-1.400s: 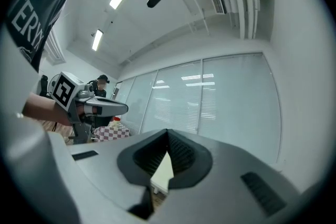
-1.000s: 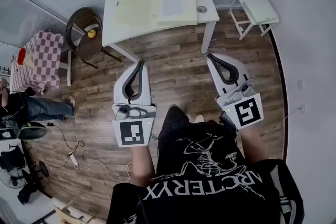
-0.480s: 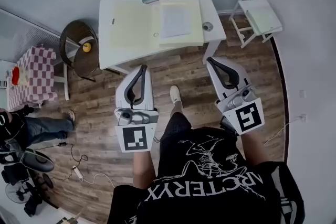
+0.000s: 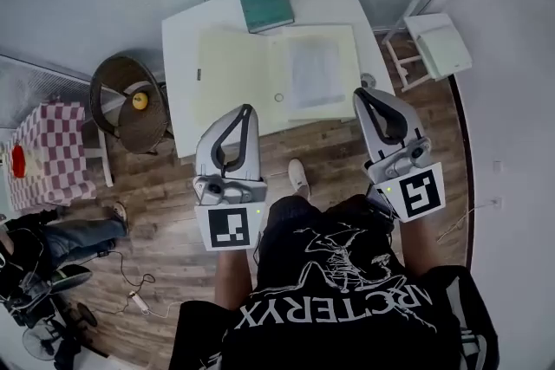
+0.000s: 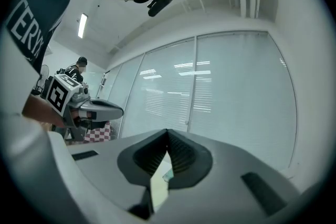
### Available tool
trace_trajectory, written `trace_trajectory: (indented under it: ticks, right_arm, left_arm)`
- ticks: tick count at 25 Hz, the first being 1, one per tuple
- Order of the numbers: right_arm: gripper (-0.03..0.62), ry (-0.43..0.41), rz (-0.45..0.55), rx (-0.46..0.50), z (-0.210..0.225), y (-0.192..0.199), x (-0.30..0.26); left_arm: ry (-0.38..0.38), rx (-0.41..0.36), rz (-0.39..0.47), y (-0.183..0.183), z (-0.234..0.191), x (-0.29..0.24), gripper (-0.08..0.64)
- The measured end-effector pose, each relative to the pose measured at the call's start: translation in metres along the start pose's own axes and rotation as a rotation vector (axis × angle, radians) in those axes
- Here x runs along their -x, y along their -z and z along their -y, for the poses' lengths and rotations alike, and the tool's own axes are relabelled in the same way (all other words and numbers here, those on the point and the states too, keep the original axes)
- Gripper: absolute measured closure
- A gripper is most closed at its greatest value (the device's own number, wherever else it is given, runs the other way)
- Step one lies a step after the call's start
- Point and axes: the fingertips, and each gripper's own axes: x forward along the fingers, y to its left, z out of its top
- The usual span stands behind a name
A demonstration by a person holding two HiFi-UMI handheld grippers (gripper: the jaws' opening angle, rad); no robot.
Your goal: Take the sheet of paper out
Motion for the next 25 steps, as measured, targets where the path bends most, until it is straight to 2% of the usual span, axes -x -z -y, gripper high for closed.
trace_trajectory:
  ticks: [6, 11, 17, 21, 25]
  right_arm:
    - [0.581, 0.004, -0.003, 0.003, 0.019, 0.001, -0.032]
    - [0.58, -0.019, 0.013, 0.005, 0.037, 0.003, -0.043]
    - [0.58, -0.055, 0.048, 0.009, 0.056, 0.003, -0.048]
    - [0.58, -0.062, 0.026, 0.004, 0.069, 0.013, -0.044]
    - [0.58, -0.056, 0.018, -0.012, 0.08, 0.018, -0.042]
  left_arm:
    - [0.038, 0.019, 0.002, 0.005, -0.014, -0.037, 0.548]
    - [0.017, 0.046, 0.007, 0.003, -0.015, -0.057, 0.548]
    - [0.011, 0.039, -0.038, 0.009, -0.003, -0.074, 0.548]
    - [0.008, 0.05, -0.055, 0.016, 0.007, -0.085, 0.548]
    - [0.012, 0.093, -0.075, 0.024, 0.012, -0.096, 0.546]
